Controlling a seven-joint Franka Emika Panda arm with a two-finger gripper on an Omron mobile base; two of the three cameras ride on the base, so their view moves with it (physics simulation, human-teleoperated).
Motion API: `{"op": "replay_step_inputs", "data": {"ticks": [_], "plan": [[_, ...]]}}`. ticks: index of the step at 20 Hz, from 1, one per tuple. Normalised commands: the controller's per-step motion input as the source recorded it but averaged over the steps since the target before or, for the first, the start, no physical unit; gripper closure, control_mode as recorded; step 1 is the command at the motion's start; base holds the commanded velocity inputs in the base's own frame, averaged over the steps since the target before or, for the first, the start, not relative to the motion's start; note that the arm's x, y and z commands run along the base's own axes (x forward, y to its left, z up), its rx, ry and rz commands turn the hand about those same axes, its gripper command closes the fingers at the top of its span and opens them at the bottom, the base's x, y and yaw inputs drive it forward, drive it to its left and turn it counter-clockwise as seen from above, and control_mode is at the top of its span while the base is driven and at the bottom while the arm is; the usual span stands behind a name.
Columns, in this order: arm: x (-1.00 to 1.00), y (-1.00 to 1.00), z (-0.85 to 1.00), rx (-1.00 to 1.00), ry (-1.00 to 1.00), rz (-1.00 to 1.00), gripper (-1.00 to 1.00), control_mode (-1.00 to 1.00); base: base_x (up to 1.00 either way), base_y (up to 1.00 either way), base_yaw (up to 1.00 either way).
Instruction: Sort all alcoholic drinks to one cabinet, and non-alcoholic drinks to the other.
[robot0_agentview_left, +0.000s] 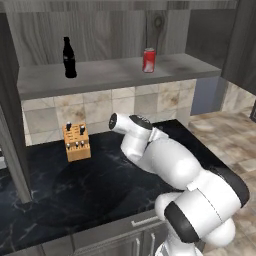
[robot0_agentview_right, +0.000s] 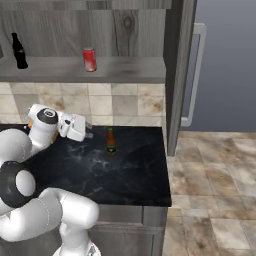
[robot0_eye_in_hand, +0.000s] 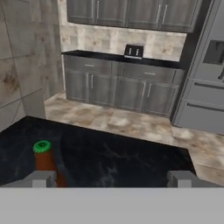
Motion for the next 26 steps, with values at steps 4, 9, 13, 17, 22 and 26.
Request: {"op": "replay_step_inputs", "data": {"ticks": [4, 9, 13, 17, 22, 26], "plan": [[0.23, -0.12, -0.25, 0.00, 0.00, 0.00, -1.00, -1.00, 0.00, 0.00, 0.00], [0.28, -0.09, -0.30, 0.00, 0.00, 0.00, -1.00, -1.00, 0.00, 0.00, 0.00], [0.28, -0.01, -0.23, 0.00, -0.05, 0.00, -1.00, -1.00, 0.00, 0.00, 0.00], [0.26, 0.00, -0.17, 0.00, -0.07, 0.00, -1.00, -1.00, 0.00, 0.00, 0.00], [0.28, 0.00, -0.19, 0.00, -0.02, 0.00, -1.00, -1.00, 0.00, 0.00, 0.00], [0.31, -0.01, -0.24, 0.00, 0.00, 0.00, -1.00, -1.00, 0.00, 0.00, 0.00]]}}
